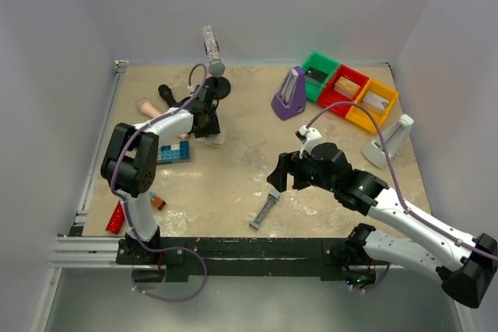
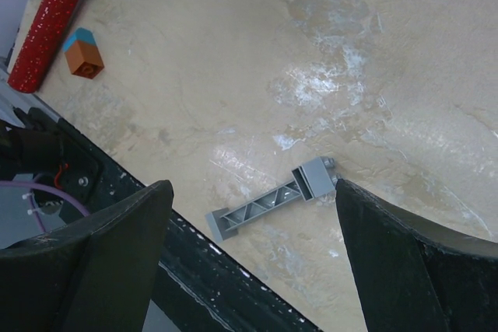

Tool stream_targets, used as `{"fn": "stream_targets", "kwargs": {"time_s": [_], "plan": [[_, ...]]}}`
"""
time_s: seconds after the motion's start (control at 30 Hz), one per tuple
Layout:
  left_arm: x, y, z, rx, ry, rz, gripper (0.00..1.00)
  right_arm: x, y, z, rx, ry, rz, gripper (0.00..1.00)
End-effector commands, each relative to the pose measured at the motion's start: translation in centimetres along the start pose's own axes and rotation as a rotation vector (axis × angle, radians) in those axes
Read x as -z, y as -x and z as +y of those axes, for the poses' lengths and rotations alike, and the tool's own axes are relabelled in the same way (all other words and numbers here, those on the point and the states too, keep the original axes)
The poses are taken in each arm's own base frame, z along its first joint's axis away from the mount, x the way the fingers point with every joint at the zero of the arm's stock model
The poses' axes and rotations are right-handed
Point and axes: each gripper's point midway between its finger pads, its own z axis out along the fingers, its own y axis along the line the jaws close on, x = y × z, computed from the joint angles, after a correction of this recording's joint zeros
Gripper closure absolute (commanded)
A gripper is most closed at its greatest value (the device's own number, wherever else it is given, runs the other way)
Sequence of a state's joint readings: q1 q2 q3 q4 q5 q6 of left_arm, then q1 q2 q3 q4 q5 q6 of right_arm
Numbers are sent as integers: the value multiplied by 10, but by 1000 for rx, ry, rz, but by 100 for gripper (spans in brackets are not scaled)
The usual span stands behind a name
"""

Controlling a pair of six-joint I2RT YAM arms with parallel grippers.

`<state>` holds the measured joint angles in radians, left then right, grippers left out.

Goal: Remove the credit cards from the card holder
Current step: Move the card holder to the center of the board.

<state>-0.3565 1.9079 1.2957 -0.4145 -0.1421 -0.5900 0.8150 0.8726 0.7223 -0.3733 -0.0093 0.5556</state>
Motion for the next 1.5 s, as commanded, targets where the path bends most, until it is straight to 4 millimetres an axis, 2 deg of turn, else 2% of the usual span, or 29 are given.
{"fn": "stream_targets", "kwargs": {"time_s": [0.0, 0.27, 0.33, 0.5, 0.63, 0.83, 0.93, 1.03, 1.17, 1.27, 1.47], "plan": [[24, -9, -26, 30, -141, -18, 52, -1, 1, -11, 21, -41, -24, 10], [74, 8, -21, 66, -164, -115, 38, -3, 7, -13, 37, -74, -18, 9], [78, 9, -18, 69, -155, -134, 37, -3, 8, -11, 34, -68, -12, 10], [58, 18, 0, 67, -51, -129, 40, -2, 1, -7, 5, -44, 10, 10], [39, 40, 3, 80, -21, -137, 43, 3, -2, -9, -6, -48, 10, 10], [26, 71, 2, 76, 1, -165, 46, 7, -9, -12, -30, -46, 12, 10], [15, 74, 6, 48, 50, -134, 49, 5, -17, -13, -45, -44, 31, 11], [6, 67, 12, 38, 86, -104, 52, 4, -21, -15, -48, -46, 43, 11], [-2, 47, 20, 36, 126, -34, 59, 2, -21, -15, -49, -46, 43, 11], [-6, 34, 28, 33, 153, -3, 60, 1, -20, -14, -51, -45, 40, 11], [-5, 13, 33, 37, 150, 40, 63, 0, -24, -11, -59, -24, 55, 11]]}}
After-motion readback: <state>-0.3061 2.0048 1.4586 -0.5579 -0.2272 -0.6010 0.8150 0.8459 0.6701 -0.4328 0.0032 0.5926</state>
